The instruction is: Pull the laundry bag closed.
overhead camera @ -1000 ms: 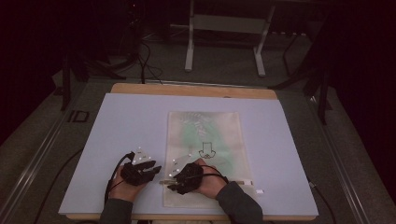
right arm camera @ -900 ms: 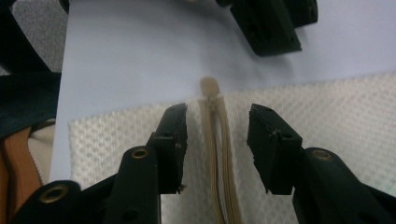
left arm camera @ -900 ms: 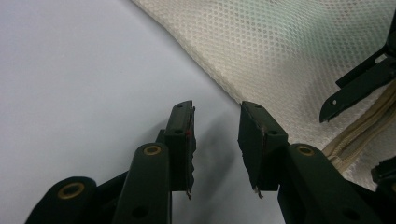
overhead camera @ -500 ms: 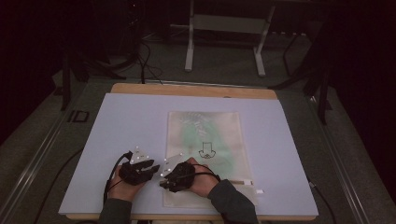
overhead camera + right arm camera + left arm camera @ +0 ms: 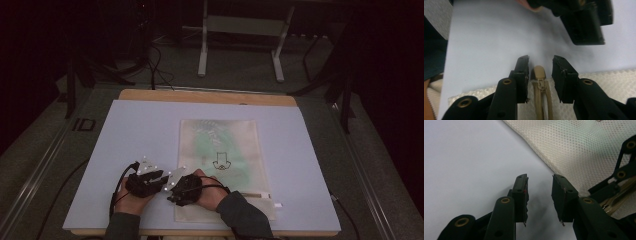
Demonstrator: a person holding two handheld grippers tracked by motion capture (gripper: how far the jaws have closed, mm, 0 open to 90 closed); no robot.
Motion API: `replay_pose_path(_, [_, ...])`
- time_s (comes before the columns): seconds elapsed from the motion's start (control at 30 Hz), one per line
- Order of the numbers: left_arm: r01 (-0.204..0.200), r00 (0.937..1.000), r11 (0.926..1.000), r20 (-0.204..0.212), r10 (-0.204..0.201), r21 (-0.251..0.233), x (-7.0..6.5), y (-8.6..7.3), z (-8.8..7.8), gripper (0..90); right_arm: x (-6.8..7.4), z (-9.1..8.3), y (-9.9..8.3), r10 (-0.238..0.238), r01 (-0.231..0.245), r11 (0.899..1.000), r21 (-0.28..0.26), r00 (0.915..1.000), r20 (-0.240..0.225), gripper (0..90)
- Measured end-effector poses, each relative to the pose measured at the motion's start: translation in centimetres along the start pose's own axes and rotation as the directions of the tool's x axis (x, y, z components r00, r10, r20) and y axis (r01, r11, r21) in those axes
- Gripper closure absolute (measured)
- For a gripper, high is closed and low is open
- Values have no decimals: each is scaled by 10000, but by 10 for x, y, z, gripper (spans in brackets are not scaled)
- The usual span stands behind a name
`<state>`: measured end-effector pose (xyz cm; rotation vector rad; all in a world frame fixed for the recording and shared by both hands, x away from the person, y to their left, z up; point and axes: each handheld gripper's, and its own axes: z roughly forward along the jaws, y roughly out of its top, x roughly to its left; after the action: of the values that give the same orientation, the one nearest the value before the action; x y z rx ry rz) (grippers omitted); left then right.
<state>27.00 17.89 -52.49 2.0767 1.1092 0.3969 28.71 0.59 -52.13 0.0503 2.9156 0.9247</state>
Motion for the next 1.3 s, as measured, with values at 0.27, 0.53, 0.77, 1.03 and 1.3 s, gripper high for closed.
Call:
replay_pose_path(0.27, [51, 10000, 10000, -24, -51, -20, 2, 0, -1, 648, -2, 0, -1, 252, -253, 9997, -40, 9996, -162, 691])
replay_pose_path(0.53, [76, 10000, 10000, -28, -76, -13, 2, 0, -1, 647, -2, 0, 0, 264, -265, 9996, -38, 9993, -266, 744])
replay_pose_path(0.77, [86, 10000, 10000, -35, -86, -5, 2, -1, -1, 647, 0, 0, 2, 28, -26, 9999, 100, 9998, -173, 806])
replay_pose_path(1.03, [83, 10000, 10000, -40, -83, -6, 2, -1, -1, 645, -1, -5, -1, 190, -196, 9994, -272, 9996, -228, 808])
replay_pose_path(1.3, [111, 9999, 9999, -58, -112, -29, 2, -1, -1, 644, -3, -20, -5, 383, -408, 9954, -870, 9988, -298, 808])
